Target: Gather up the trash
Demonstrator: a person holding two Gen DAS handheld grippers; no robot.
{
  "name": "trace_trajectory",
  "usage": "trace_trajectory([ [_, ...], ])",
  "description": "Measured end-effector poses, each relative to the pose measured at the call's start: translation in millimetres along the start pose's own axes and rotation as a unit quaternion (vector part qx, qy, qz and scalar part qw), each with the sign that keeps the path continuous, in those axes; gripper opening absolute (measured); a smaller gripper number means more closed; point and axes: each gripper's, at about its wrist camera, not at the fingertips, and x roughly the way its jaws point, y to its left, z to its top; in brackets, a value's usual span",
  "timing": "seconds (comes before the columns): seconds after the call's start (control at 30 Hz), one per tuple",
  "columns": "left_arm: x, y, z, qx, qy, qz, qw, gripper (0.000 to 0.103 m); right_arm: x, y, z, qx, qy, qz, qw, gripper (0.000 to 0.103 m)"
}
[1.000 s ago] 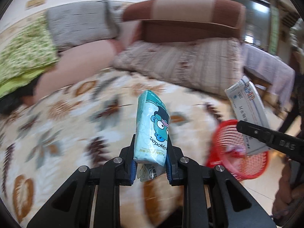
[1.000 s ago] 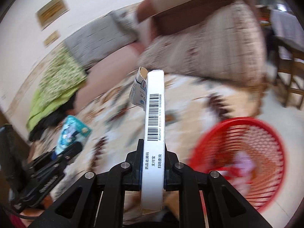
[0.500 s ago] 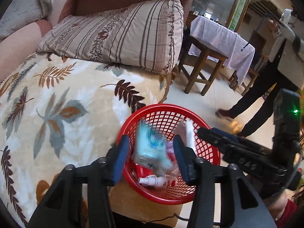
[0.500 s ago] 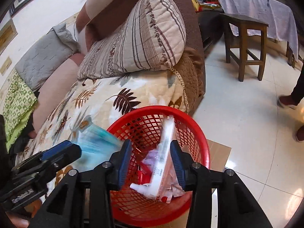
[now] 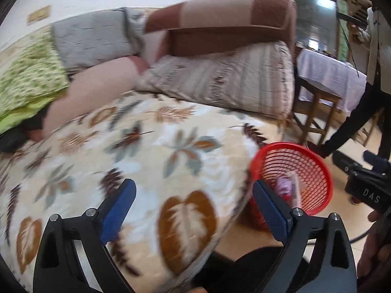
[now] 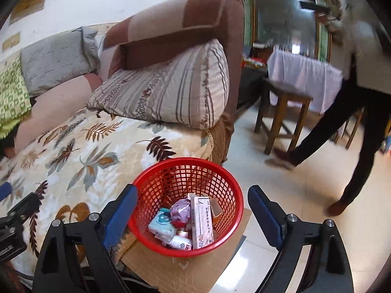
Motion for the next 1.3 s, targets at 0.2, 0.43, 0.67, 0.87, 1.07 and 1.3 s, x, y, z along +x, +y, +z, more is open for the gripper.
trace_trajectory([
  [0.2,-28.5,29.6,-28.2,-0.005,-0.010,0.060,0.9981,0.101,-22.8,25.7,-12.4,-0.020,0.004,-0.001,1.000,0.094],
  [0.43,-46.4,41.5,-42.9,-0.009,-0.030,0.093,0.9952,0.101,-39.5,45.0,-22.3,-0.044,0.006,-0.004,0.999,0.094],
  [0.67,-43.7,42.0,-43.7,-0.004,-0.017,0.103,0.9946,0.101,-43.7,54.1,-24.4,-0.056,0.007,-0.007,0.998,0.094],
  [0.87,-39.2,44.4,-46.5,0.000,-0.009,0.106,0.9943,0.101,-40.7,57.5,-26.6,-0.059,0.013,-0.006,0.998,0.094],
  [1.07,-32.7,44.2,-48.1,0.006,0.006,0.102,0.9947,0.101,-37.4,56.0,-28.7,-0.061,0.016,-0.009,0.998,0.094],
  [1.3,-29.8,45.8,-49.6,0.002,0.016,0.096,0.9953,0.101,-33.4,52.4,-29.2,-0.056,0.022,-0.009,0.998,0.094],
])
